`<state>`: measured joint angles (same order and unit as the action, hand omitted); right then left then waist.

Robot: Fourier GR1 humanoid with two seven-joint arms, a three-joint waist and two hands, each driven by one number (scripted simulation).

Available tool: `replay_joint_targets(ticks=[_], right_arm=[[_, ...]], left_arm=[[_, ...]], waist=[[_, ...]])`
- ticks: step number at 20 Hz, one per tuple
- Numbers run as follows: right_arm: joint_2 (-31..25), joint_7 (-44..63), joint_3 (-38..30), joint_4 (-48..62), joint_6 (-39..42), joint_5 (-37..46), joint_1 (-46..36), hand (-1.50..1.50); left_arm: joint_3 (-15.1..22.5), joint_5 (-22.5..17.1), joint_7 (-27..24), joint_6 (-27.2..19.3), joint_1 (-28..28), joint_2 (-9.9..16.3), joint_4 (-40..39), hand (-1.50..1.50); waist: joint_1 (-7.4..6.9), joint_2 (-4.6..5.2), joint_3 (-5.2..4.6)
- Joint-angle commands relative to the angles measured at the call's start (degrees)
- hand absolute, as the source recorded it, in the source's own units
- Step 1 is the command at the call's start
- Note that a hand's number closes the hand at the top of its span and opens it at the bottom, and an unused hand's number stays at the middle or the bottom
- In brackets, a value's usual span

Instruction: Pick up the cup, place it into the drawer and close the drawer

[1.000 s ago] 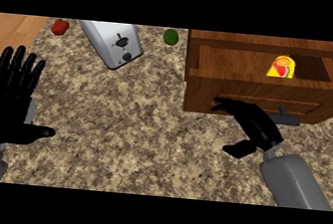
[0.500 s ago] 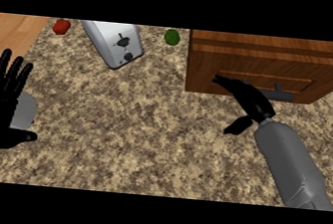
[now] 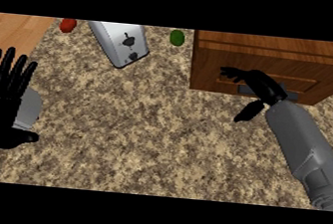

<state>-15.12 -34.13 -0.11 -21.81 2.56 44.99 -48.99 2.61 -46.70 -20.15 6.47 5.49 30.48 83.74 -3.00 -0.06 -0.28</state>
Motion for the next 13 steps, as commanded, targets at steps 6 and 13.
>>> replay_joint_targets(ticks=[6, 13], right_arm=[[-5.6, 0.7, -3.5, 10.2, 1.4, -0.3, -7.8, -1.50], [-6.2, -0.9, -3.9, 12.0, 1.0, -0.8, -7.9, -1.50]], left_arm=[[1.1, 2.5, 0.0, 0.0, 1.8, -1.4, -1.6, -1.50], [1.1, 4.2, -1.6, 0.3, 2.6, -2.2, -3.7, -1.50]], waist=[[-1.40, 1.92, 0.46], [-1.90, 2.29, 0.50]])
